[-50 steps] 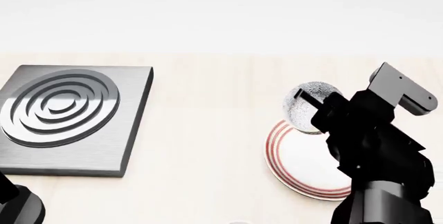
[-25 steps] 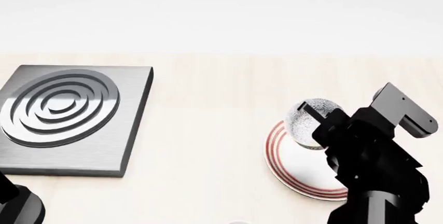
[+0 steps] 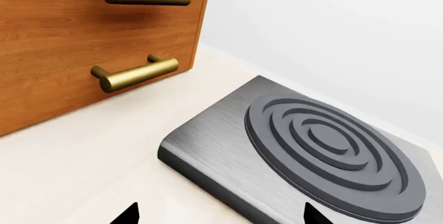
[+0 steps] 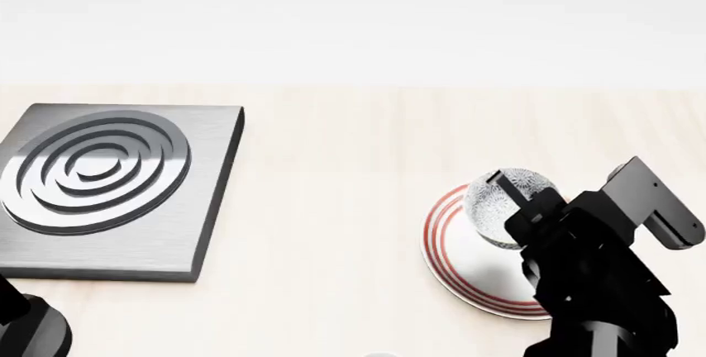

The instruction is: Pick the akita bowl between the plate and the ramekin and place it on the plate.

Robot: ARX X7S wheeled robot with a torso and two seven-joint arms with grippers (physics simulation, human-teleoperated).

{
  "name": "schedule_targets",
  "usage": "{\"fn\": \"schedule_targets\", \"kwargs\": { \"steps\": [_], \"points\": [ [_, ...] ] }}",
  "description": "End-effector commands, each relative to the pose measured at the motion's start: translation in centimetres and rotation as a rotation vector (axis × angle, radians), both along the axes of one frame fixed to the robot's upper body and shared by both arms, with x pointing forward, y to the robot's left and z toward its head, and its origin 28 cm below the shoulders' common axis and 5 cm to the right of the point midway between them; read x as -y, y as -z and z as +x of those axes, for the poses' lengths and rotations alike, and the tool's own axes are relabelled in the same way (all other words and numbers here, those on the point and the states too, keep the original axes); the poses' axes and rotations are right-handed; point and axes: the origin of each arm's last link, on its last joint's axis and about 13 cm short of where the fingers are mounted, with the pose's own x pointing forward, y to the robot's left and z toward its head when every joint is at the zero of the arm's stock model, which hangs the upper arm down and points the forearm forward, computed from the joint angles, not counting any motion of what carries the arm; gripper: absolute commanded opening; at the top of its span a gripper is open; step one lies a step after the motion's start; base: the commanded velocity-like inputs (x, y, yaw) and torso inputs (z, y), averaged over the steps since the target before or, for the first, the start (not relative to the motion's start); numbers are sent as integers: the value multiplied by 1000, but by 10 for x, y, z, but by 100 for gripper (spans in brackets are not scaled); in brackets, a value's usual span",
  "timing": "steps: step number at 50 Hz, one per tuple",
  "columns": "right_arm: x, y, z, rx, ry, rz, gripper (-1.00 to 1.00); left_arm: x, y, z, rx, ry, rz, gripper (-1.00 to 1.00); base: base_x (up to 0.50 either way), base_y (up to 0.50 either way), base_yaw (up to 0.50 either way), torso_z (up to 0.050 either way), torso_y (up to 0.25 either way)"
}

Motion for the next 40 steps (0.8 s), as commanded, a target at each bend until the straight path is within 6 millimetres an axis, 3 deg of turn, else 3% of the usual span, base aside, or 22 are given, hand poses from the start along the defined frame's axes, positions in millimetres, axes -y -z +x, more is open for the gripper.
{"fn": "schedule_targets", "kwargs": {
  "steps": [1, 40],
  "points": [
    [1, 0, 1, 20, 39, 31, -100, 0, -1, 0, 0, 0, 0, 100, 0, 0, 0, 0, 0],
    [1, 9, -3, -22, 45, 21, -100, 0, 0, 0, 1, -2, -1, 100, 0, 0, 0, 0, 0]
  ]
}}
